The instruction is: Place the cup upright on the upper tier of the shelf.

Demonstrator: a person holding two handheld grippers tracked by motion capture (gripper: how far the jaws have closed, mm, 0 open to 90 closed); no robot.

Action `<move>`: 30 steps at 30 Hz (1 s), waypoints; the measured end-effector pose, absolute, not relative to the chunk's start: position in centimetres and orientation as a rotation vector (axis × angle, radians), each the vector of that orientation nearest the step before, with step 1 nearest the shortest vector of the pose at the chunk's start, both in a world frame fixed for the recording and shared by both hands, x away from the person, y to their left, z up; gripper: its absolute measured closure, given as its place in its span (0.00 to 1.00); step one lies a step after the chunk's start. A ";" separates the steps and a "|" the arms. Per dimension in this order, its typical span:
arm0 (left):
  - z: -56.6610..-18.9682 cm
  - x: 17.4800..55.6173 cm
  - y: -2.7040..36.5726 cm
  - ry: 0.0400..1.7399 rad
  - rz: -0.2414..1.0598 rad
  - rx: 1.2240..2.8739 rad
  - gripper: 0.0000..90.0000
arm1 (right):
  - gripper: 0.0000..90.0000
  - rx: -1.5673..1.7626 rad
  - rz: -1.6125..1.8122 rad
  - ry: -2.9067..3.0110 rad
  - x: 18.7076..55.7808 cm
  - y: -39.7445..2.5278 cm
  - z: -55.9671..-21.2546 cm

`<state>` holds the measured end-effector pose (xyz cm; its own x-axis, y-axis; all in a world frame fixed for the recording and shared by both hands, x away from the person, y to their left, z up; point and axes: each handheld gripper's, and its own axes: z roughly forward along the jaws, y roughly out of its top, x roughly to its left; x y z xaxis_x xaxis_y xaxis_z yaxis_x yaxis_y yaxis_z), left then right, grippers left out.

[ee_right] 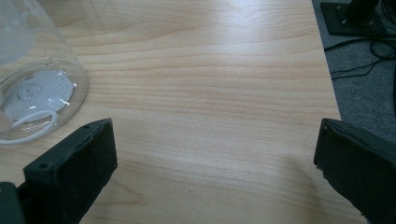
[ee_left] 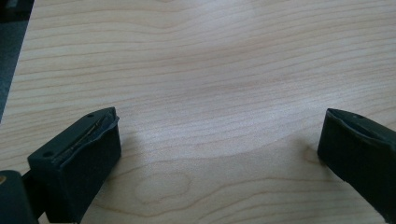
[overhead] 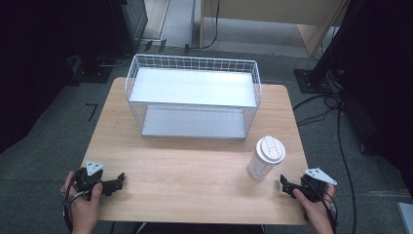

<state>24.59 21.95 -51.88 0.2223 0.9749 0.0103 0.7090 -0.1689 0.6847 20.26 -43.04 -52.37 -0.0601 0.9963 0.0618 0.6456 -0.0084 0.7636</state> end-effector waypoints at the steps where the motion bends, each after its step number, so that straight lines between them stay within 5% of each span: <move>1: -51.9 24.6 21.9 1.546 0.624 1.947 0.00 | 0.00 1.695 0.879 1.758 20.3 -43.0 -52.4; 30: -51.9 24.6 21.9 1.547 0.624 1.948 0.00 | 0.03 1.460 1.208 1.902 19.5 -36.1 -50.2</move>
<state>24.60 21.95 -51.87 0.2224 0.9749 0.0107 0.7091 -0.1693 0.6844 19.53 -36.10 -50.24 -0.3365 0.9294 0.1517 0.5321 0.0547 0.8449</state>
